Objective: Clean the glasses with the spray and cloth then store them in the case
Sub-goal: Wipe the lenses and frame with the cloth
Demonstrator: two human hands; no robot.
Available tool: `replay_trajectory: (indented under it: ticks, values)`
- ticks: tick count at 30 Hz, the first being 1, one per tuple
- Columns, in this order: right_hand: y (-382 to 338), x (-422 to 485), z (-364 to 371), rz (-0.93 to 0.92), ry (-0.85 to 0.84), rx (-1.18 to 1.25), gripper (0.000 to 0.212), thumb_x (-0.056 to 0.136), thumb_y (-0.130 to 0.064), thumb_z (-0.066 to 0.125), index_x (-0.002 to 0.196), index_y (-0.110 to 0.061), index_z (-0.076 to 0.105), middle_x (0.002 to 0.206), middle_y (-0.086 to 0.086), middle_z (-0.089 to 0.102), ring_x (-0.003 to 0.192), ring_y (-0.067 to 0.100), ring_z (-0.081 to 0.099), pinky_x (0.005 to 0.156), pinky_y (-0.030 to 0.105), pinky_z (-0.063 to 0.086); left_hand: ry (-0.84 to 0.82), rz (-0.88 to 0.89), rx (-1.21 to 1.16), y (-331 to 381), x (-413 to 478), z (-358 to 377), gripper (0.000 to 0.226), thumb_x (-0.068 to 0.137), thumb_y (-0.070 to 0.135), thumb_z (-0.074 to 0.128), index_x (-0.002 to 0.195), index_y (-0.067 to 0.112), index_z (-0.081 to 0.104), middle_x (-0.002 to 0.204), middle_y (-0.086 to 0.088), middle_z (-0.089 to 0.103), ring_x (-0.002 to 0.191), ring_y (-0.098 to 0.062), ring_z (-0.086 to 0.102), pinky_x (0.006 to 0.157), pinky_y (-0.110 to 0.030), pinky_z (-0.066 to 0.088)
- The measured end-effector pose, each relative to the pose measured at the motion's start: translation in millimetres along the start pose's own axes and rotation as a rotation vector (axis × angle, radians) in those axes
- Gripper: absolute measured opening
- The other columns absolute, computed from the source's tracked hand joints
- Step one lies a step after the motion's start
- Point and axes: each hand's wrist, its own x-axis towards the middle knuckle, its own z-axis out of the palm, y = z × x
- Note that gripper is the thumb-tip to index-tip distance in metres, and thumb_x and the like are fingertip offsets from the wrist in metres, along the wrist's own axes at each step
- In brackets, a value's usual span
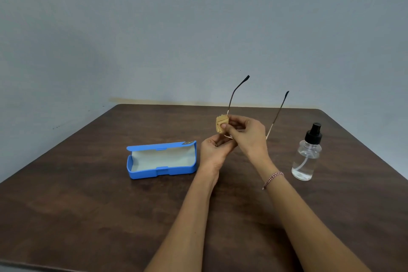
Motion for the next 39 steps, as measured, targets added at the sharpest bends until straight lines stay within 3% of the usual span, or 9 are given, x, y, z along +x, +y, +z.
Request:
replay_trajectory:
  ticks: [2, 5, 10, 15, 18, 21, 28, 36, 39]
  values:
    - [-2.2, 1.2, -0.5, 0.038, 0.078, 0.133, 0.023, 0.079, -0.01, 0.073, 0.103, -0.01, 0.071, 0.081, -0.004, 0.072, 0.075, 0.005, 0.068, 0.071, 0.016, 0.054, -0.025, -0.002, 0.01, 0.6, -1.8, 2.1, 0.018, 0.075, 0.01, 0.076, 0.083, 0.026, 0.073, 0.086, 0.005, 0.076, 0.088, -0.006, 0.07, 0.08, -0.024, 0.055]
    - [-4.9, 2.8, -1.2, 0.028, 0.181, 0.252, 0.021, 0.08, -0.01, 0.072, 0.1, -0.015, 0.071, 0.081, -0.01, 0.071, 0.075, -0.003, 0.067, 0.065, 0.013, 0.052, -0.038, 0.008, 0.018, 2.0, -4.1, 5.0, 0.023, 0.074, 0.008, 0.077, 0.088, 0.025, 0.07, 0.084, 0.008, 0.075, 0.087, -0.003, 0.07, 0.078, -0.021, 0.055]
    - [-0.3, 1.3, 1.8, 0.087, 0.076, 0.263, 0.02, 0.079, -0.011, 0.073, 0.099, -0.016, 0.071, 0.087, 0.002, 0.074, 0.08, 0.016, 0.071, 0.07, 0.029, 0.058, -0.007, 0.031, 0.006, 4.3, -4.4, 5.8, 0.02, 0.077, 0.004, 0.073, 0.083, 0.023, 0.071, 0.08, 0.006, 0.075, 0.083, -0.005, 0.071, 0.067, -0.015, 0.054]
    - [-1.6, 3.0, -0.5, 0.065, 0.101, 0.262, 0.019, 0.079, -0.01, 0.073, 0.097, -0.016, 0.072, 0.085, 0.001, 0.074, 0.078, 0.01, 0.071, 0.064, 0.025, 0.057, -0.025, -0.009, 0.004, 2.6, -2.6, 5.6, 0.02, 0.075, 0.005, 0.075, 0.084, 0.022, 0.071, 0.08, 0.006, 0.075, 0.084, -0.006, 0.071, 0.071, -0.02, 0.057]
    - [-4.3, 4.2, -4.8, 0.059, 0.15, 0.322, 0.021, 0.079, -0.011, 0.074, 0.099, -0.018, 0.071, 0.088, 0.001, 0.074, 0.084, 0.009, 0.07, 0.072, 0.023, 0.056, -0.055, -0.031, 0.016, 1.4, -1.4, 5.2, 0.025, 0.072, 0.009, 0.078, 0.09, 0.024, 0.071, 0.087, 0.005, 0.076, 0.091, -0.007, 0.07, 0.083, -0.028, 0.056]
    - [-7.3, 2.7, -5.4, 0.036, 0.155, 0.321, 0.027, 0.078, -0.01, 0.074, 0.104, -0.014, 0.07, 0.091, -0.001, 0.073, 0.087, 0.008, 0.07, 0.08, 0.024, 0.055, -0.059, -0.025, 0.009, 1.1, -0.6, 4.6, 0.026, 0.071, 0.011, 0.078, 0.092, 0.025, 0.07, 0.088, 0.007, 0.075, 0.09, -0.004, 0.069, 0.082, -0.026, 0.056]
    - [-11.8, 2.9, -5.8, -0.001, 0.157, 0.419, 0.03, 0.077, -0.006, 0.073, 0.106, -0.012, 0.07, 0.09, -0.005, 0.073, 0.087, 0.007, 0.07, 0.058, 0.012, 0.051, -0.068, 0.008, -0.037, 3.5, -1.6, 5.5, 0.03, 0.071, 0.01, 0.078, 0.097, 0.022, 0.07, 0.092, 0.005, 0.075, 0.092, -0.006, 0.069, 0.082, -0.026, 0.056]
    - [-20.9, 2.1, -10.4, -0.027, 0.15, 0.648, 0.026, 0.081, 0.004, 0.066, 0.102, -0.012, 0.068, 0.085, -0.008, 0.074, 0.088, 0.008, 0.069, 0.08, 0.023, 0.055, -0.106, 0.045, -0.05, 4.5, -5.8, 6.5, 0.031, 0.071, 0.001, 0.078, 0.096, 0.017, 0.07, 0.088, 0.002, 0.076, 0.089, -0.006, 0.07, 0.071, -0.016, 0.054]
    - [-28.4, 4.0, -18.0, -0.07, 0.201, 0.721, 0.026, 0.084, 0.003, 0.064, 0.106, -0.009, 0.066, 0.089, -0.006, 0.074, 0.091, 0.01, 0.069, 0.079, 0.024, 0.055, -0.134, 0.037, -0.016, 3.5, -7.2, 7.9, 0.032, 0.07, 0.0, 0.078, 0.097, 0.015, 0.069, 0.09, -0.001, 0.076, 0.09, -0.008, 0.07, 0.071, -0.015, 0.053]
